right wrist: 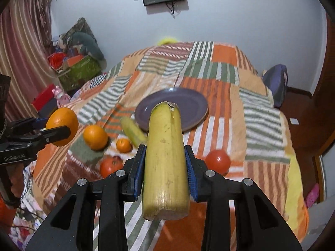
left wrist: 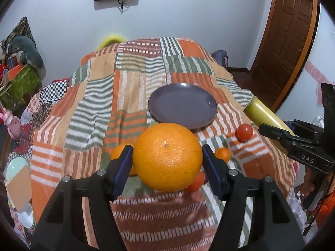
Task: Organize fruits
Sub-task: 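Lift the yellow corn cob with the right tool toward the purple plate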
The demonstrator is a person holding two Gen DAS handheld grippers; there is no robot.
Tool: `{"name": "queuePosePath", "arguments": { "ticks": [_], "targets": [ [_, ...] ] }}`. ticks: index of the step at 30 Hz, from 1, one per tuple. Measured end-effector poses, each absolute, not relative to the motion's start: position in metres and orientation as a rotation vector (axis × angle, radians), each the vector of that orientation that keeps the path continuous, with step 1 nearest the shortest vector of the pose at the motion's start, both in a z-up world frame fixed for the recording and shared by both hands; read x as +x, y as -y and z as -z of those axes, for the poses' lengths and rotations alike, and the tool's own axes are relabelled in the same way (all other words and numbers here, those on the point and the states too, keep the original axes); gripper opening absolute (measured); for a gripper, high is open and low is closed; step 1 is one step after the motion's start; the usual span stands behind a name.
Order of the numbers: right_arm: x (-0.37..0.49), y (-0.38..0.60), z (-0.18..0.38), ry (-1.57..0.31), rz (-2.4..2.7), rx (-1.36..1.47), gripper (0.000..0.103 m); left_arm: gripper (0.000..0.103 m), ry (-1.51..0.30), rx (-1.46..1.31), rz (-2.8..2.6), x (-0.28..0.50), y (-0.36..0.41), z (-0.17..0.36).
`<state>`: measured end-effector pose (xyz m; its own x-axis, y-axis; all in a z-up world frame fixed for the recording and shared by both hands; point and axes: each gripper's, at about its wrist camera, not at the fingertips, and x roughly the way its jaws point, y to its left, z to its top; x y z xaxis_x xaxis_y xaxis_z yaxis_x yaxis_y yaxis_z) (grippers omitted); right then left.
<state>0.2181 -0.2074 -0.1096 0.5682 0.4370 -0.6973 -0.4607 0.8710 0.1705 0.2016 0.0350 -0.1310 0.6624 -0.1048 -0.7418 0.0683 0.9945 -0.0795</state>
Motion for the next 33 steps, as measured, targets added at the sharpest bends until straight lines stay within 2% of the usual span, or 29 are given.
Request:
{"name": "queuePosePath", "arguments": {
  "ticks": [18,33],
  "targets": [
    [0.28,0.197,0.086,-0.687,-0.543,-0.044,0.032,0.065,-0.768,-0.041,0.062,0.28,-0.031,0.111],
    [0.33,0.176,0.107,-0.707,-0.546,-0.066,0.032,0.065,-0.814,-0.019,0.052,0.349,-0.022,0.135]
  ]
}}
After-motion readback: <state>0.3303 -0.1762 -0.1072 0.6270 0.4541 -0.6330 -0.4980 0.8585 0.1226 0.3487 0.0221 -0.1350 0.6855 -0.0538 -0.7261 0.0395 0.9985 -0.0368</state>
